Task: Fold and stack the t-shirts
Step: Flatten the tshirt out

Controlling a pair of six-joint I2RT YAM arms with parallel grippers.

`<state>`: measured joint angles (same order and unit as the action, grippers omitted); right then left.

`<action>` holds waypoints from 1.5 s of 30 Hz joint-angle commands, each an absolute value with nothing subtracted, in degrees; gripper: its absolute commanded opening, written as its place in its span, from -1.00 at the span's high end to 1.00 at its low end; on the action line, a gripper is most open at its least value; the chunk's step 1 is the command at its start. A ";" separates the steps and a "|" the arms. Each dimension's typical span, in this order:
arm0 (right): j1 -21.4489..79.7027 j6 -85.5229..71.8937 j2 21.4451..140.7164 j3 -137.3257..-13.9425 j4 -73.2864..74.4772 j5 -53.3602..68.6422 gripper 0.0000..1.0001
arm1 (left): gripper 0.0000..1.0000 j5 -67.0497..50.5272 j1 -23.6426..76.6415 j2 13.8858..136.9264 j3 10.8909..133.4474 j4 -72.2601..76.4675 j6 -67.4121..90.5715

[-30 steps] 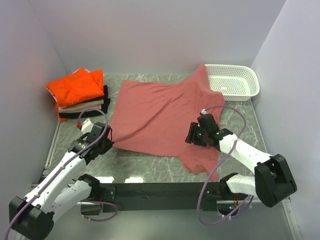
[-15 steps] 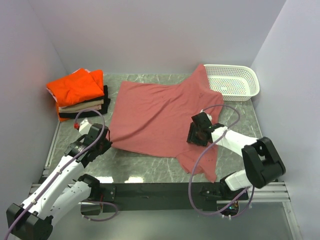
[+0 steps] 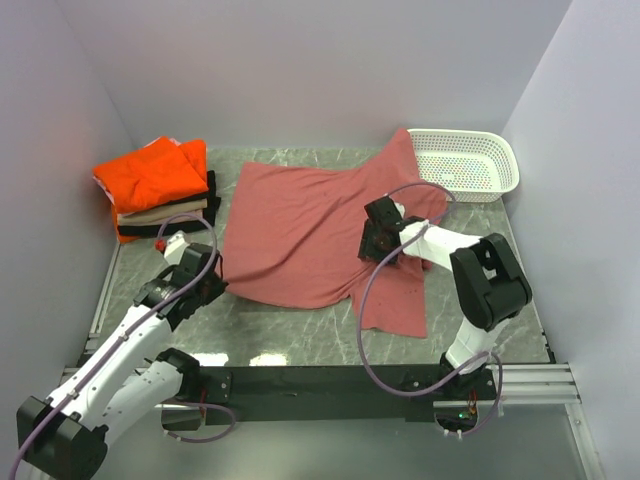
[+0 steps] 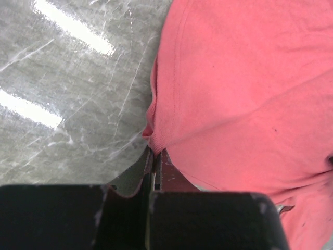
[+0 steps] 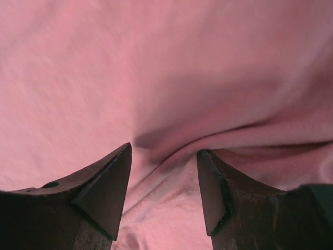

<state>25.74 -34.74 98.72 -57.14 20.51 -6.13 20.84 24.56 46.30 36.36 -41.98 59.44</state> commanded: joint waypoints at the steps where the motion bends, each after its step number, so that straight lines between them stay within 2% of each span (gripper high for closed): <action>1: 25.58 -33.40 101.25 -59.94 22.06 -7.03 -0.19 | 0.99 21.18 24.08 47.19 37.79 -39.20 56.87; 4: 25.84 -33.84 95.56 -59.33 23.37 -9.13 -0.18 | 0.99 21.71 24.00 47.90 37.97 -38.85 56.43; 7: 26.02 -34.63 84.25 -56.52 26.45 -11.60 -0.21 | 0.99 21.45 23.73 48.08 37.79 -38.15 55.99; 13: 26.10 -38.75 69.90 -45.46 35.58 -13.62 -0.31 | 0.99 19.78 23.20 48.69 37.35 -36.48 54.67; 17: 25.93 -43.23 63.38 -36.33 38.93 -13.27 -0.34 | 0.99 18.28 23.03 48.60 37.00 -35.42 53.79; 22: 25.93 -47.63 58.02 -31.91 42.01 -11.26 -0.38 | 0.99 15.91 23.03 48.34 36.65 -33.75 52.47; 35: 26.02 -51.77 63.01 -32.96 47.90 -12.48 -0.41 | 0.99 14.06 23.03 46.85 36.21 -32.70 51.50; 45: 27.51 -51.41 69.96 -33.31 49.39 -11.86 -0.22 | 0.99 13.71 23.03 47.55 36.21 -32.34 51.24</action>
<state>26.65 -50.33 69.23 -33.01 47.20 -10.92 14.22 23.31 47.57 36.10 -34.46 52.56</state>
